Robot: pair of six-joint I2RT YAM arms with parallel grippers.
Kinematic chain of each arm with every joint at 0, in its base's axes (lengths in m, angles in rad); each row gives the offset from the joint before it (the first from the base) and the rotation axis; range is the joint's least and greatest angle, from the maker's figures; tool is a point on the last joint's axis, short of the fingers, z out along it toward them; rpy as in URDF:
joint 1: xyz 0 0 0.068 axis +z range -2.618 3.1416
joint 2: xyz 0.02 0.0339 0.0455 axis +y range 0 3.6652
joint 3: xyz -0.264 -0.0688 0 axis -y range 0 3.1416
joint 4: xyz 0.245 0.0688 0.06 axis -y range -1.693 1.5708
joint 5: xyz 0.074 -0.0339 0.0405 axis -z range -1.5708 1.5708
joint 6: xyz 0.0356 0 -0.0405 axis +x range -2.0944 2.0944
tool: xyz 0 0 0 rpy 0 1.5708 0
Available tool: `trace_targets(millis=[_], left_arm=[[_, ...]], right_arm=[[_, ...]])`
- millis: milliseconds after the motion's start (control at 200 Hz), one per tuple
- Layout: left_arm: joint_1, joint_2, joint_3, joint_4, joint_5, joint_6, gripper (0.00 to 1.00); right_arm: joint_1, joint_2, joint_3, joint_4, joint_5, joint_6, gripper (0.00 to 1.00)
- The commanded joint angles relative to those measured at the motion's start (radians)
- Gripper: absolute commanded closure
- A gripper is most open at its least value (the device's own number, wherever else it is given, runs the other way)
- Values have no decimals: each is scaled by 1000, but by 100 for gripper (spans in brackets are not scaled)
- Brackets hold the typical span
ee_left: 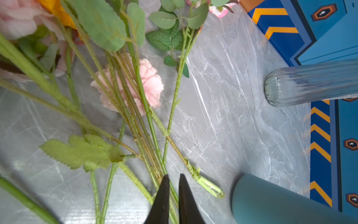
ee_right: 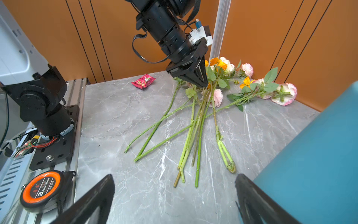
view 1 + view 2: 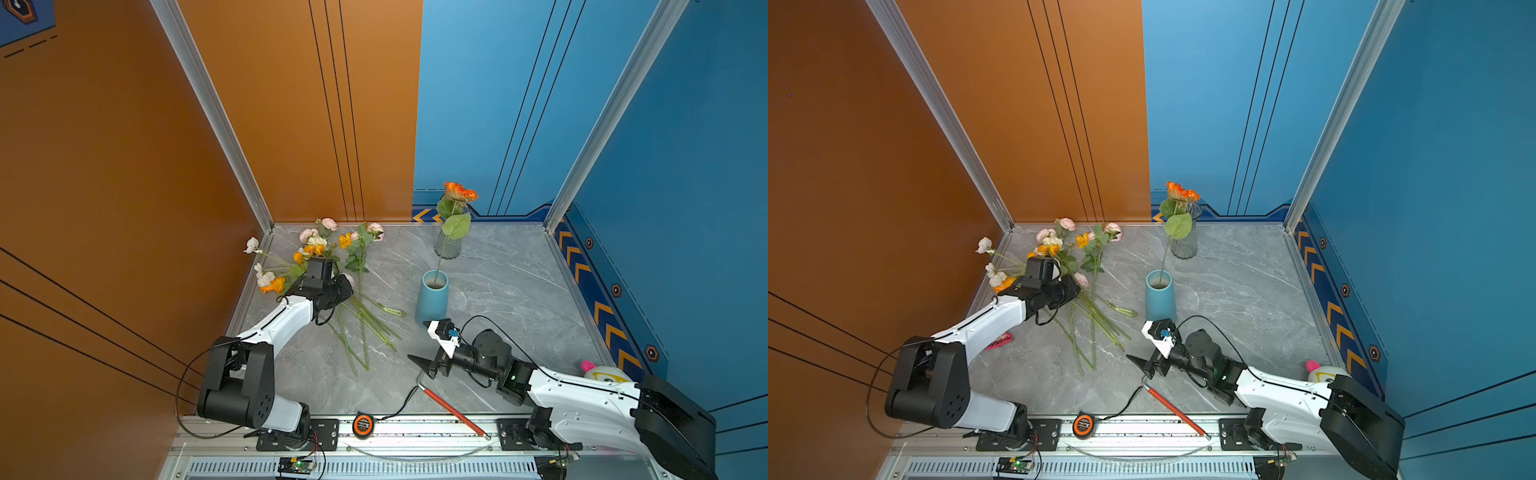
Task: Arrange the flowers into the vase
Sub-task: 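Close the left gripper on a white flower's stem in the pile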
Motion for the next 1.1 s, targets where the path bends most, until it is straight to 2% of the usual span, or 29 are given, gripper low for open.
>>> trace_targets(millis=[0, 496, 1096], left_arm=[[2, 29, -25, 63, 20, -58, 88], [12, 149, -59, 214, 9, -106, 89], [13, 178, -76, 231, -22, -114, 84]], right_arm=[[25, -4, -6, 103, -10, -18, 2], [24, 16, 0, 84, 9, -40, 1], [25, 57, 14, 83, -8, -38, 1]])
